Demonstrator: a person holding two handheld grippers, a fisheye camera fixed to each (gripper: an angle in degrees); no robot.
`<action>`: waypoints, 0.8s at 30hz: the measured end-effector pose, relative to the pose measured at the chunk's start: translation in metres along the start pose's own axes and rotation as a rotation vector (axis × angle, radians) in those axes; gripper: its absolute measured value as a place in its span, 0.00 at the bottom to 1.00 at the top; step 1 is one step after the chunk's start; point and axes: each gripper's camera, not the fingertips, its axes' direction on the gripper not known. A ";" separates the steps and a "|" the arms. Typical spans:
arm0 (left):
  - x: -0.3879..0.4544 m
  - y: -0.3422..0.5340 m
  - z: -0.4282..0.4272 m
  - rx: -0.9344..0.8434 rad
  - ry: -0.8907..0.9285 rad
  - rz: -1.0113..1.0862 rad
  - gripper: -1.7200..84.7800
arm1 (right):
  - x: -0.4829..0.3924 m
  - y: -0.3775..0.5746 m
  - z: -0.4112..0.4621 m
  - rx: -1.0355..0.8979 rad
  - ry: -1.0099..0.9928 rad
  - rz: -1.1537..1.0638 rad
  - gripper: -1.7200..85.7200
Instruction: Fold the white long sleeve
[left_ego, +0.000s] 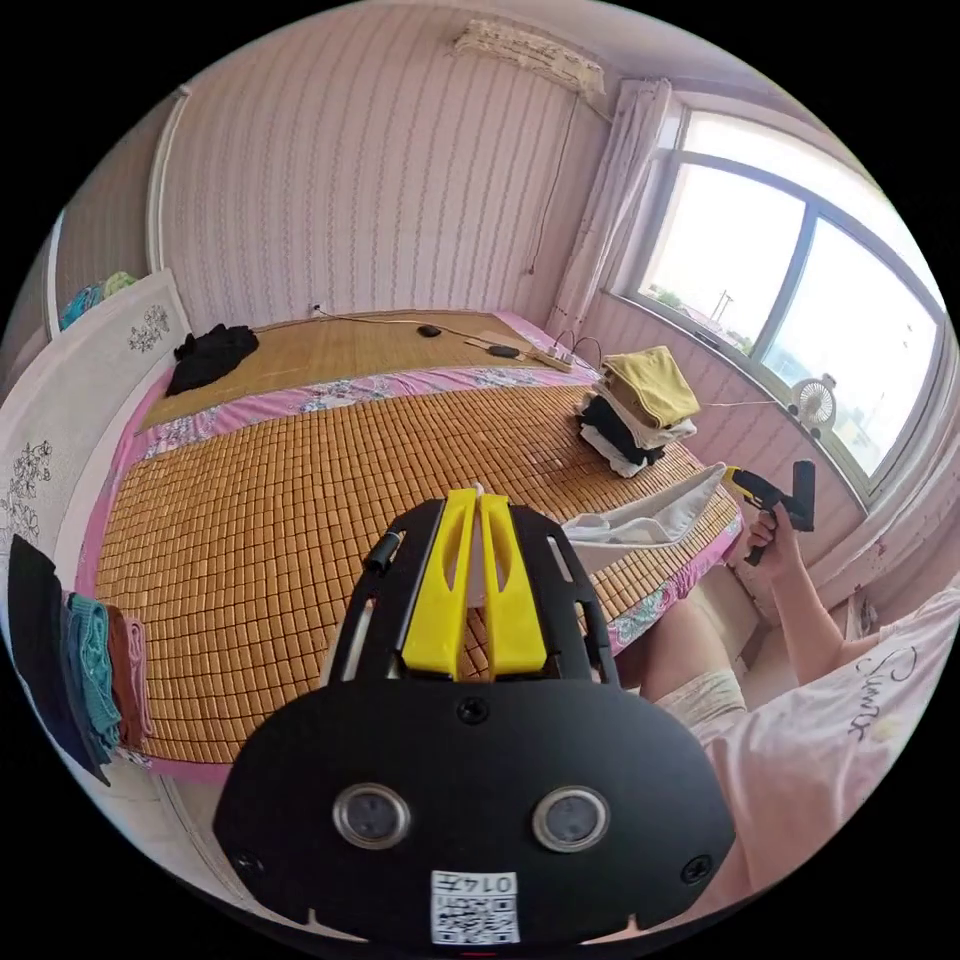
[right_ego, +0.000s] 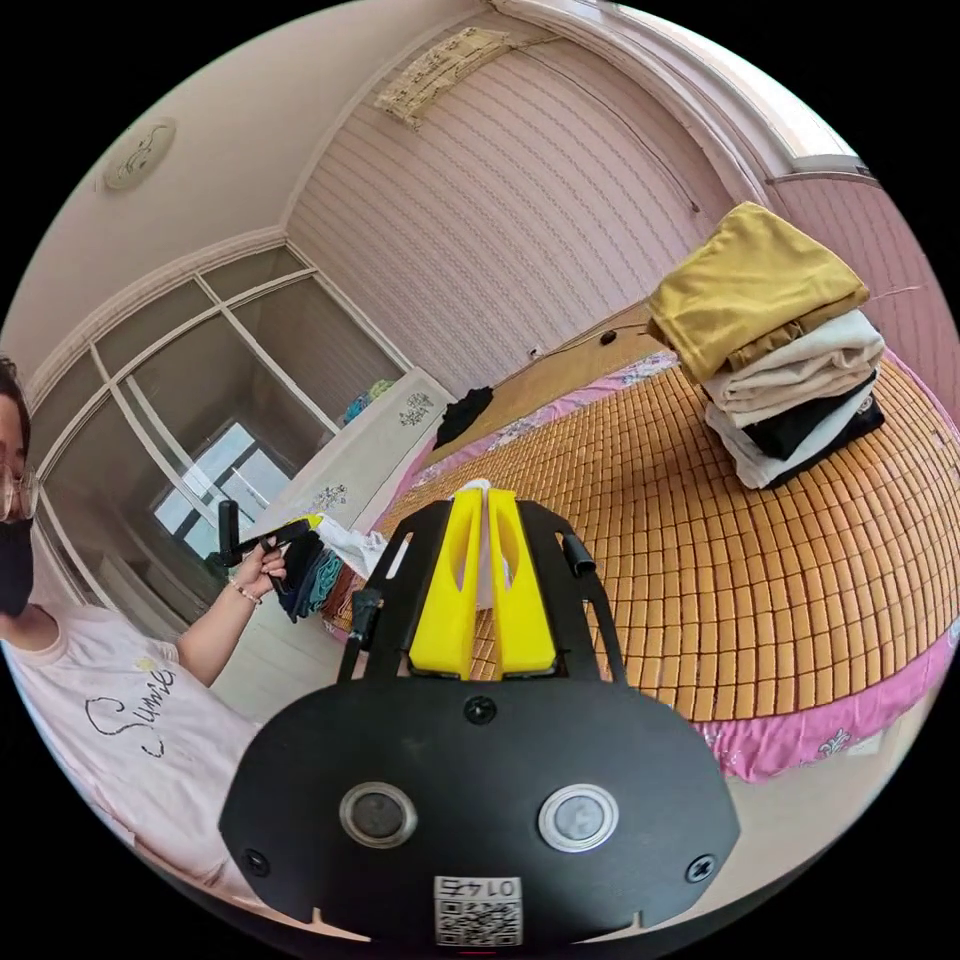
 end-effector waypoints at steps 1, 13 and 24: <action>-0.014 0.010 -0.028 0.052 -0.007 -0.016 0.01 | -0.007 -0.006 0.002 0.002 -0.012 -0.013 0.02; -0.086 0.076 -0.286 0.610 -0.008 0.003 0.01 | -0.169 -0.133 -0.043 0.236 -0.247 -0.268 0.02; -0.067 0.160 -0.445 0.938 0.060 0.233 0.01 | -0.325 -0.136 -0.192 0.503 -0.343 -0.631 0.02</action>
